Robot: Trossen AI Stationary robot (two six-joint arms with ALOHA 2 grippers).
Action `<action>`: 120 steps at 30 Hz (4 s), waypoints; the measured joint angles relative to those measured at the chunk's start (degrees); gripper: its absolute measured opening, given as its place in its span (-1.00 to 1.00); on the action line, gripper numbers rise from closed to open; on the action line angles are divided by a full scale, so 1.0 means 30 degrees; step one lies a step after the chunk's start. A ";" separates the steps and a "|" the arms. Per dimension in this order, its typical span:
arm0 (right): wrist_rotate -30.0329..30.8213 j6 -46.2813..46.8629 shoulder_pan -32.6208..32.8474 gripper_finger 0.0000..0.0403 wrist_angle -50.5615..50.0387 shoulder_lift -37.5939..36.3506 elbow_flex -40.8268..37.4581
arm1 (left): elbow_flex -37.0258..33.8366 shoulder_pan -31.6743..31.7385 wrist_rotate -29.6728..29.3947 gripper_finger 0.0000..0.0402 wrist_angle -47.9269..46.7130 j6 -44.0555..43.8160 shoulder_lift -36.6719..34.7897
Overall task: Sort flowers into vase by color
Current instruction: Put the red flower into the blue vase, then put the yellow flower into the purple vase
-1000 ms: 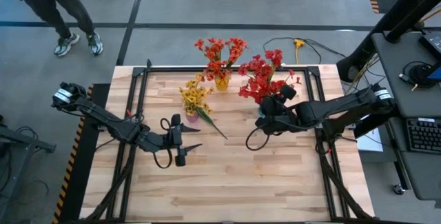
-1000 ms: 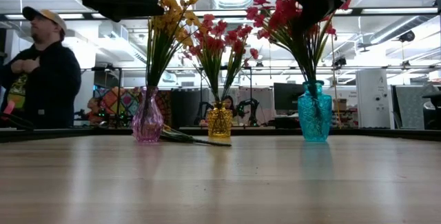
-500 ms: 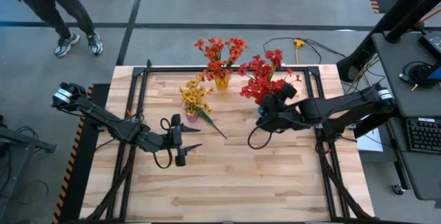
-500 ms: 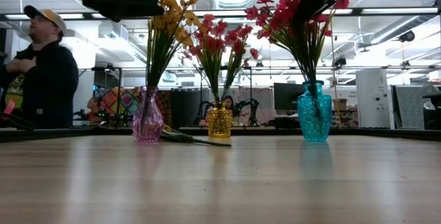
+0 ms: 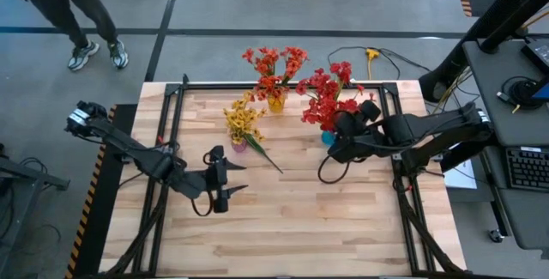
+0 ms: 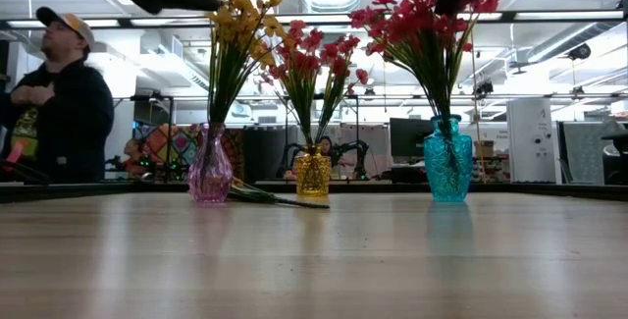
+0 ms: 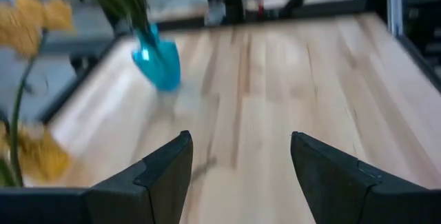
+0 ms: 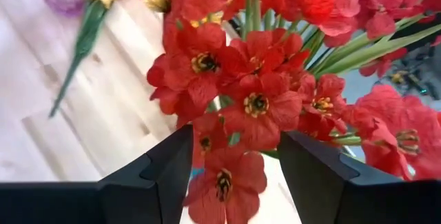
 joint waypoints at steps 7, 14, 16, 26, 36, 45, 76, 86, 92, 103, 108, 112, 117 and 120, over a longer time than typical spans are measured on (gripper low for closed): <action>-0.1394 0.0231 0.0076 0.00 -0.0821 0.0000 0.1346 | 0.3912 -0.2415 -0.0033 0.13 -0.9673 -0.6532 0.1664; -0.3425 0.2179 0.0076 0.00 -0.2853 0.0000 0.2951 | 0.6423 -0.6380 -0.2554 0.13 -1.1673 -0.7230 0.3497; -0.4301 0.3609 0.0105 0.00 -0.3850 0.0000 0.3424 | 0.6602 -0.7315 -0.3390 0.13 -1.1862 -0.7605 0.3725; -0.9021 0.7156 0.2176 0.00 -0.5006 0.0292 0.3782 | 0.5677 -0.8963 -0.4518 0.13 -1.1888 -0.9446 0.3444; -0.8846 0.1584 0.4528 0.00 0.1757 0.3471 0.3396 | 0.5085 -0.8953 -0.4514 0.13 -0.9510 -0.6917 0.3225; -0.8501 -0.4350 0.2382 0.00 0.7516 0.7919 0.3396 | 0.4947 -0.8873 -0.4529 0.13 -0.9458 -0.6440 0.3203; -0.7441 -0.9533 -0.2459 0.00 2.1704 1.5193 0.0675 | 0.4940 -0.8873 -0.6015 0.13 -1.0053 -0.7022 0.3203; -0.7082 -1.0477 -0.2474 0.00 3.1939 1.4375 -0.5458 | 0.4940 -0.8823 -0.6059 0.13 -1.0032 -0.7030 0.3203; -0.6428 -1.0091 -0.2682 0.00 3.3609 1.4367 -0.6600 | 0.4940 -0.8570 -0.6066 0.13 -1.0046 -0.7030 0.3203; -0.8369 -0.8042 -0.3856 0.26 3.3476 1.4367 -0.6685 | 0.4940 -0.8125 -0.6066 0.13 -1.0147 -0.6957 0.3203; -0.7300 -0.8744 -0.3931 0.50 3.3544 1.4367 -0.6687 | 0.4940 -0.8083 -0.6064 0.13 -1.0190 -0.6950 0.3203; -0.7280 -0.9305 -0.4018 0.52 3.3566 1.4378 -0.6636 | 0.4940 -0.8043 -0.6059 0.13 -1.0186 -0.6950 0.3203; -0.7462 -0.9643 -0.4018 0.43 3.3561 1.4418 -0.6636 | 0.4940 -0.8043 -0.6059 0.13 -1.0192 -0.6948 0.3203; -0.7489 -0.9676 -0.4018 0.38 3.3558 1.4426 -0.6636 | 0.4940 -0.8028 -0.6059 0.13 -1.0184 -0.6942 0.3203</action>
